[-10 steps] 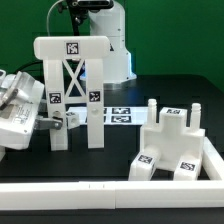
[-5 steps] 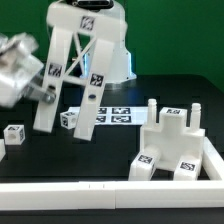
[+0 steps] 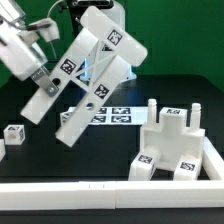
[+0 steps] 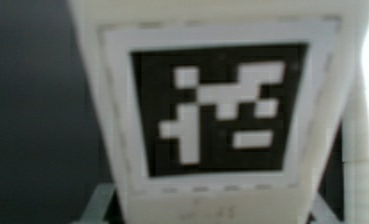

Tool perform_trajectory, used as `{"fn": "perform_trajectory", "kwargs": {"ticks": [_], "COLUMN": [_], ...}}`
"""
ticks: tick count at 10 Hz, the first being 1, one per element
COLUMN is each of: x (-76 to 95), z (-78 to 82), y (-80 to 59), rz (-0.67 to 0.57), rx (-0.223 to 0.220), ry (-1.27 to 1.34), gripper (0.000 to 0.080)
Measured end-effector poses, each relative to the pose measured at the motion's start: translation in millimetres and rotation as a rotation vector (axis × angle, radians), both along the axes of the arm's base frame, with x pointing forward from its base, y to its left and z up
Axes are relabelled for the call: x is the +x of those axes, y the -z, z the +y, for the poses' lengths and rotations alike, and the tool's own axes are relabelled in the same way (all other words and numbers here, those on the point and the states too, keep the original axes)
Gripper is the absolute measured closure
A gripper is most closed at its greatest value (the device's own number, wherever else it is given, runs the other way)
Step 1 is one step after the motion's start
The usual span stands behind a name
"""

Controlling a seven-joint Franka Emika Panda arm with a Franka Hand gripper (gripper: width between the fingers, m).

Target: Assemble chair

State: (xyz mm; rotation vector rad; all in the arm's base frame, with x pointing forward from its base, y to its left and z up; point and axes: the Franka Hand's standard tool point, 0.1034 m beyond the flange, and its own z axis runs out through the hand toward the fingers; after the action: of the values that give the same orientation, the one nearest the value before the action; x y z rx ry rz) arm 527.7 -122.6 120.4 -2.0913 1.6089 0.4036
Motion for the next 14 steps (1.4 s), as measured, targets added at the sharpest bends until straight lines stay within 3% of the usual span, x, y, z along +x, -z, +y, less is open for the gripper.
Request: {"fn": "perform_trajectory", "kwargs": {"ticks": [2, 3, 4, 6, 8, 10, 12, 13, 14], "x": [14.5, 23.2, 23.9, 26.7, 28.3, 23.3, 23.1, 22.7, 21.6], "z": [-8.9, -12.6, -6.0, -3.6, -3.9, -16.0, -22.4, -27.0, -30.1], "y": [-11.3, -9.3, -3.1, -1.7, -0.3, 1.4, 5.0, 5.0, 4.3], "rz": [-0.133, -0.185, -0.210, -0.245, -0.259, -0.351, -0.416, -0.444, -0.465], "rx": [-0.128, -0.228, -0.301, -0.377, -0.404, -0.429, -0.550, -0.654, -0.729], "ry": [-0.142, -0.201, -0.196, -0.187, -0.196, -0.472, -0.583, -0.550, -0.543], "gripper": [0.0512, 0.0512, 0.0512, 0.0512, 0.0512, 0.0512, 0.0512, 0.0512, 0.0512]}}
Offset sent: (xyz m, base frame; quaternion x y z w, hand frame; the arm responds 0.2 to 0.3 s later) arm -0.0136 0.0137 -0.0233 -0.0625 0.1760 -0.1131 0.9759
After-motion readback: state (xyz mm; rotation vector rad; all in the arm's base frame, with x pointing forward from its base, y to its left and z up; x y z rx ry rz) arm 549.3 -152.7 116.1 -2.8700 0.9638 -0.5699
